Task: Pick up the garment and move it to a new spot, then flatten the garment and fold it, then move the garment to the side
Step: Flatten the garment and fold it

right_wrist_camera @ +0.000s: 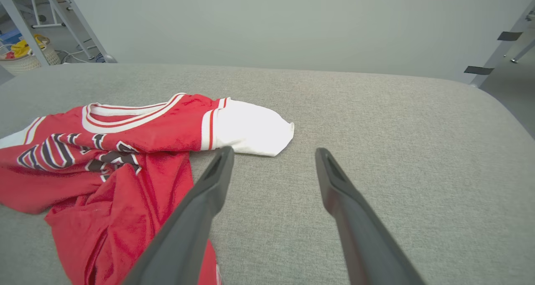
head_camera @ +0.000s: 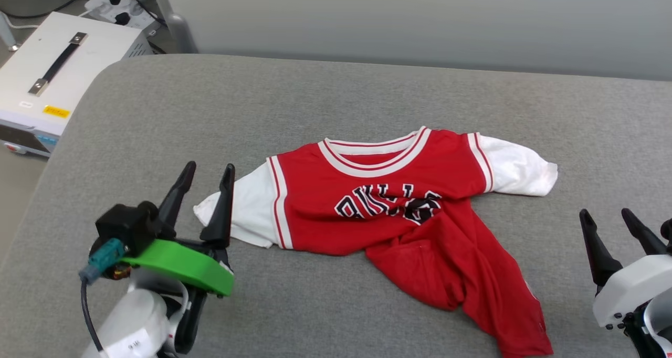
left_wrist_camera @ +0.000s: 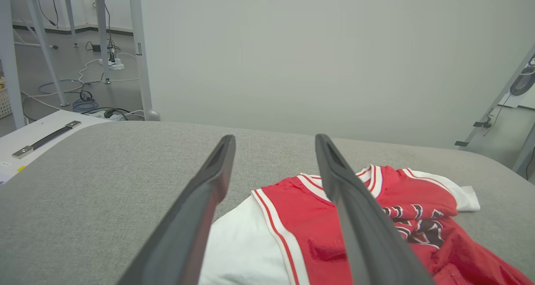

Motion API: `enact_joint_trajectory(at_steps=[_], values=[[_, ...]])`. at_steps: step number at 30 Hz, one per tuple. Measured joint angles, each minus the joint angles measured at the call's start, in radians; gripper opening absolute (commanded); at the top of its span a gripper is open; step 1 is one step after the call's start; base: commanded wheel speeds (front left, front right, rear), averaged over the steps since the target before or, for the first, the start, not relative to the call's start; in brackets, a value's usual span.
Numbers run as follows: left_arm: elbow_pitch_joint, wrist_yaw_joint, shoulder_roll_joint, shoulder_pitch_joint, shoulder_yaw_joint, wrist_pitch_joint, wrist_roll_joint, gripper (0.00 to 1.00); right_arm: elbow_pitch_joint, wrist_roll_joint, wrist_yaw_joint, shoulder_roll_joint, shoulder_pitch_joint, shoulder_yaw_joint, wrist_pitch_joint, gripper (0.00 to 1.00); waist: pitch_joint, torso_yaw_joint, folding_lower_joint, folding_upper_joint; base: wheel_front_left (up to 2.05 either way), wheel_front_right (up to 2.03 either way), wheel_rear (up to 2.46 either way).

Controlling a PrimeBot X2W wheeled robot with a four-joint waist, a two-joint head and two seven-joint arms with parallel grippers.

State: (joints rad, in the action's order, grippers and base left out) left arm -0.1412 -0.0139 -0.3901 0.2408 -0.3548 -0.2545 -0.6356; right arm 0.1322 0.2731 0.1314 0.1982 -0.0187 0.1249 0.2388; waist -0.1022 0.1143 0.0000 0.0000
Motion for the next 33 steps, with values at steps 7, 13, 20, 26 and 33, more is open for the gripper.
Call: enact_joint_trajectory(at_steps=[7,13,20,26,33], values=[[0.134,0.041,0.039,-0.085,-0.029,-0.001,0.063,1.0,-0.06,0.046,0.0,0.148,0.073,-0.107,0.209,1.0,-0.017,0.073,0.0,0.0,0.0,0.0,0.0],[0.144,0.044,0.045,-0.085,-0.029,-0.001,0.064,1.0,-0.205,0.101,0.0,0.244,0.254,-0.214,0.329,1.0,-0.064,0.123,0.0,0.0,0.0,0.0,0.0],[0.12,0.029,0.074,-0.075,-0.03,-0.001,0.07,1.0,-0.448,0.151,0.0,0.323,0.437,-0.346,0.382,1.0,-0.14,0.201,0.0,0.0,0.0,0.0,0.0],[0.112,0.02,0.081,-0.07,-0.011,-0.001,0.084,1.0,-0.556,0.192,0.0,0.347,0.491,-0.398,0.396,1.0,-0.174,0.237,0.0,0.0,0.0,0.0,0.0],[0.094,0.012,0.092,-0.07,0.005,-0.001,0.095,1.0,-0.606,0.253,-0.001,0.352,0.509,-0.426,0.412,0.0,-0.164,0.234,0.0,0.0,0.0,0.0,0.0]])
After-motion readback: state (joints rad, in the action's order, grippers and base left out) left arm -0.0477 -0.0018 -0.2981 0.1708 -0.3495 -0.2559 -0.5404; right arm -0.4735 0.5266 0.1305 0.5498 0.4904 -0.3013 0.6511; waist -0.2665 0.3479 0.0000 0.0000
